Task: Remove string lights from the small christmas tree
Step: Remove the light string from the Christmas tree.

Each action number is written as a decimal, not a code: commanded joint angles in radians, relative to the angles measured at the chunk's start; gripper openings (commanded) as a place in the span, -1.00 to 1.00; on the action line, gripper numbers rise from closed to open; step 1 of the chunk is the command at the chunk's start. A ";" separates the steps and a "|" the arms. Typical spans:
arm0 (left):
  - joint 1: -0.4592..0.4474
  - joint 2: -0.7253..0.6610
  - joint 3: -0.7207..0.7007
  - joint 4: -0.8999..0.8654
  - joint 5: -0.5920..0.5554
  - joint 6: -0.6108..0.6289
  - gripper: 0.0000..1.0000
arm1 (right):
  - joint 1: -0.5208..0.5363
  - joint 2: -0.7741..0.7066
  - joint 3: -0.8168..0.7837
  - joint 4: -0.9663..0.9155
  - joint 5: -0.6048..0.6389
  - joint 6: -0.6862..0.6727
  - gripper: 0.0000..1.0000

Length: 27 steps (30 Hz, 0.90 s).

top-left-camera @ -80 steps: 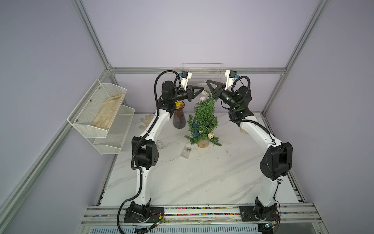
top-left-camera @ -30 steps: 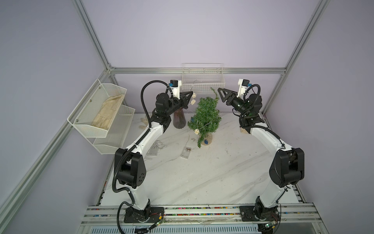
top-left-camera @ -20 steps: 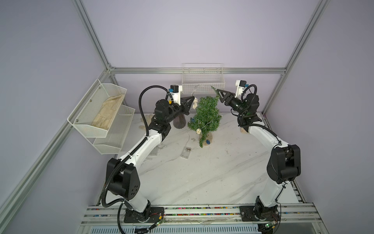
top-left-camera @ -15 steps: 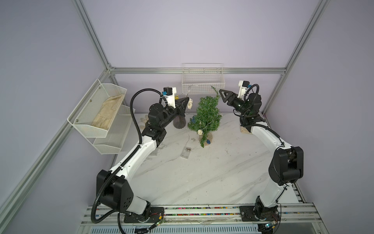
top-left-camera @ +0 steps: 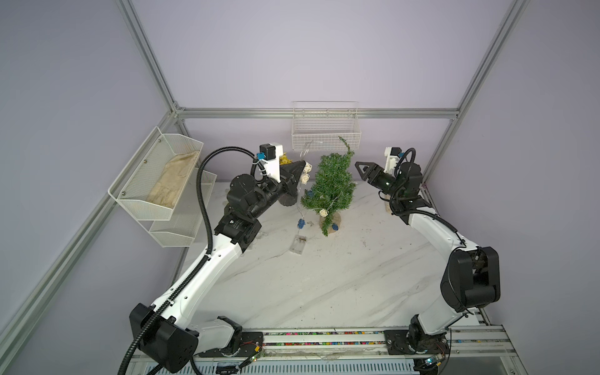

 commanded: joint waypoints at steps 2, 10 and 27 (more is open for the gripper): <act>-0.099 -0.047 -0.008 -0.002 -0.022 0.023 -1.00 | 0.002 -0.088 -0.080 -0.068 -0.031 0.014 0.33; -0.302 0.014 -0.057 0.085 -0.083 -0.011 -1.00 | 0.004 -0.209 -0.326 -0.071 -0.161 0.102 0.30; -0.337 0.096 -0.033 0.152 -0.102 -0.036 -1.00 | 0.141 -0.211 -0.599 0.398 -0.338 0.451 0.30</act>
